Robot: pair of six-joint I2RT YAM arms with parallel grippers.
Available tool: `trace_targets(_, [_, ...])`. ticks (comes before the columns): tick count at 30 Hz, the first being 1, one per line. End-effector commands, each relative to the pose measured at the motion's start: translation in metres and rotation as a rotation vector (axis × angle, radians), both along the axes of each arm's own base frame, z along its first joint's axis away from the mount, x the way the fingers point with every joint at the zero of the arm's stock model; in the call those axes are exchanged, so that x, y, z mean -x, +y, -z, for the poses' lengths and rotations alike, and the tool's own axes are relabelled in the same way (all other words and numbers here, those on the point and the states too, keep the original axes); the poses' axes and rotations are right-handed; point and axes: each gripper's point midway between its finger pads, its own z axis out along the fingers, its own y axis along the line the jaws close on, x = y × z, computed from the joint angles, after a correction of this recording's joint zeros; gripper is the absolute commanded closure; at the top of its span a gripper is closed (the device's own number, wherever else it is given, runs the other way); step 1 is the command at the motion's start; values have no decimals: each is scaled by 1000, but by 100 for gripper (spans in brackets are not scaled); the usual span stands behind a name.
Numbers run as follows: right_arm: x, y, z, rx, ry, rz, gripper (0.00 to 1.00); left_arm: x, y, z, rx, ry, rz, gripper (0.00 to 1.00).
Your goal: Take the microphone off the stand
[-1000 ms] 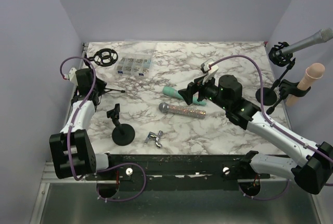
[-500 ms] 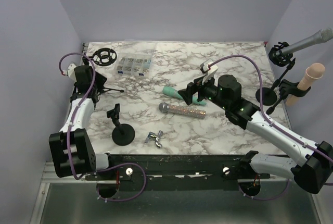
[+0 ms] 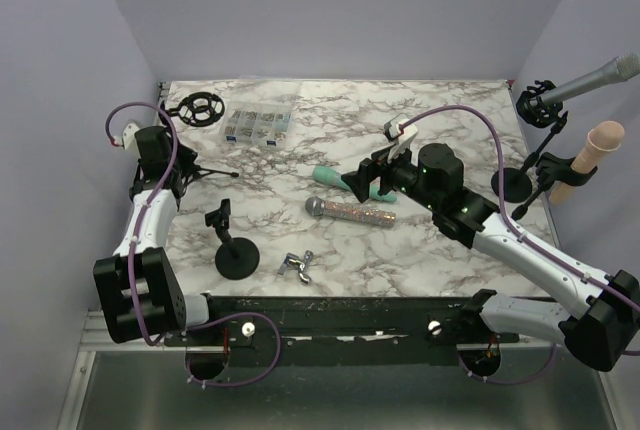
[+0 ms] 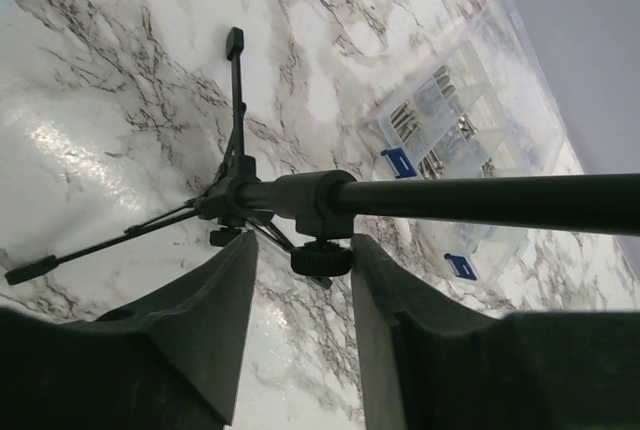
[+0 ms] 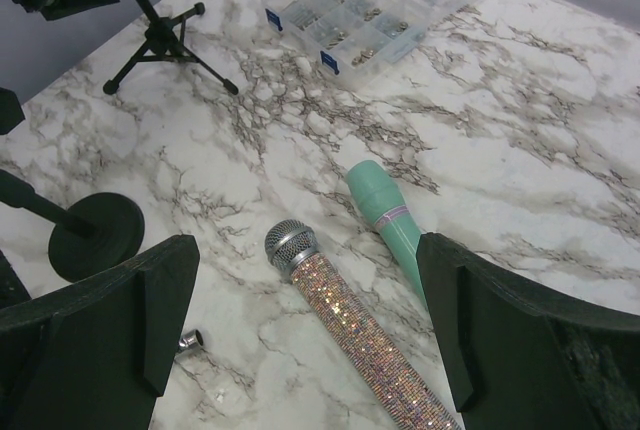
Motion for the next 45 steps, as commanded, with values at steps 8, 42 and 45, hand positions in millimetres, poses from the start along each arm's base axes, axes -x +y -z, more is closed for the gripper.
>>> trace_targets(8, [1, 6, -1, -14, -5, -23, 0, -11, -10, -2, 63, -70, 32, 98])
trace_targets(42, [-1, 8, 12, -2, 23, -21, 0, 3, -40, 34, 583, -623, 28, 100])
trace_targets(45, [-1, 8, 13, 0, 25, -22, 0, 1, -40, 34, 596, -606, 36, 89])
